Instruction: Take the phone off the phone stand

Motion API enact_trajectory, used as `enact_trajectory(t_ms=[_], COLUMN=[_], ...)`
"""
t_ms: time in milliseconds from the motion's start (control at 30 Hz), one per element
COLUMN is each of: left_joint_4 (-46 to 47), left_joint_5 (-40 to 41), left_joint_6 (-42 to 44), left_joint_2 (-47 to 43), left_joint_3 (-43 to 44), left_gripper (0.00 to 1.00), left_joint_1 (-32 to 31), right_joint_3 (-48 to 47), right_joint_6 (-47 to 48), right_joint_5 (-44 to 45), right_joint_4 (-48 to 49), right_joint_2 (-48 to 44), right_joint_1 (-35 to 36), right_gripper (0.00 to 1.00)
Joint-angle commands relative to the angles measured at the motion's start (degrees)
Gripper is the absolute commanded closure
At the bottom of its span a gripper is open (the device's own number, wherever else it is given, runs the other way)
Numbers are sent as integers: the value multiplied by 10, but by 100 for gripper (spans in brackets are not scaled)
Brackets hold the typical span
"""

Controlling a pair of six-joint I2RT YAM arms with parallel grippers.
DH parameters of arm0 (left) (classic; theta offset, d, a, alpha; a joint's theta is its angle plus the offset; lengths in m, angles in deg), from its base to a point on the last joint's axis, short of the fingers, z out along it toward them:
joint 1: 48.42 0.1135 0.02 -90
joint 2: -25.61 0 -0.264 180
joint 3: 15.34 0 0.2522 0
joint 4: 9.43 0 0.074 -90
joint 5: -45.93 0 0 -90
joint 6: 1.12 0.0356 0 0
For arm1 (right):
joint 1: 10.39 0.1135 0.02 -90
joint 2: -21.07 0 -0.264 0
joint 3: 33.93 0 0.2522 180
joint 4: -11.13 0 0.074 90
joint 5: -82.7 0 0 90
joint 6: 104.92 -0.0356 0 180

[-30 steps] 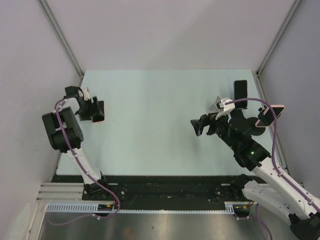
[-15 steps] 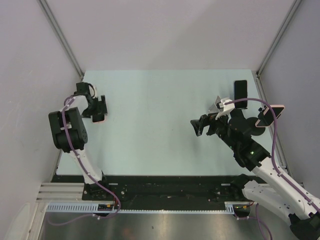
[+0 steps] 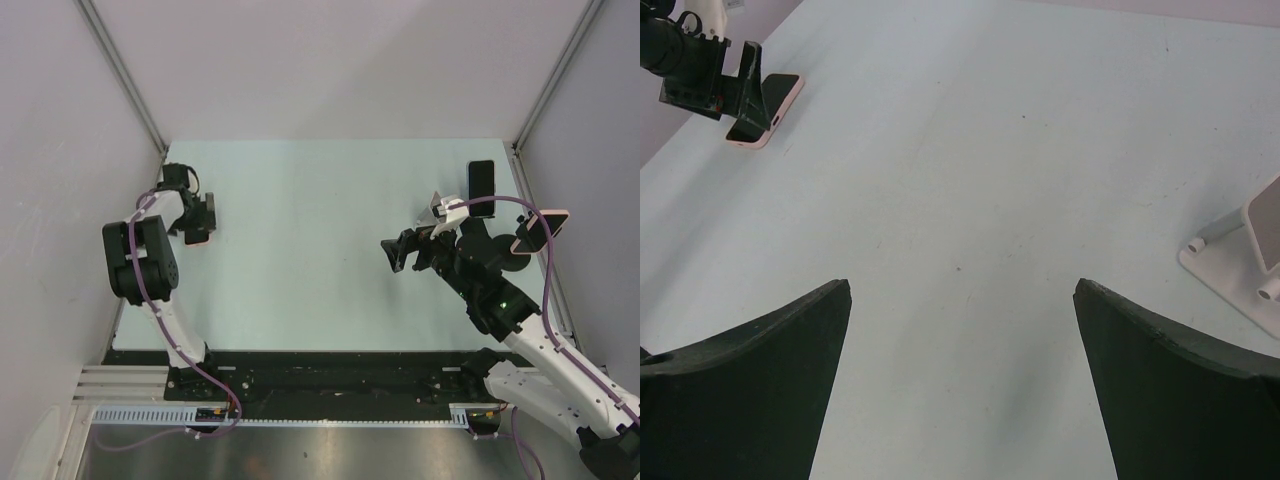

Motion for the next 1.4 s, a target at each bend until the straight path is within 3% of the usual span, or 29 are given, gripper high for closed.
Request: enact_trajectory(t_ms=[0, 567, 700, 933, 1133, 1367], left_joint_4=[-1, -1, -2, -2, -2, -1], left_joint_5=[42, 68, 38, -58, -115, -142], left_joint_6=[20, 17, 11, -15, -24, -28], left_joint_2=[6, -6, -25, -146, -266, -402], left_joint_3=[-4, -8, -10, -22, -35, -75], left_gripper=[0, 0, 0, 0, 0, 0], left_joint_1=[-8, -7, -9, -33, -106, -249], right_joint_3=[2, 2, 2, -21, -89, -109], right_joint_6=[3, 4, 7, -6, -68, -139], right_joint_5=[1, 1, 3, 50, 87, 34], right_joint_4=[22, 24, 25, 8, -82, -78], right_joint_2=[1, -1, -3, 10, 98, 205], right_joint_1=[-2, -4, -4, -21, -74, -180], right_gripper=[1, 1, 1, 1, 2, 3])
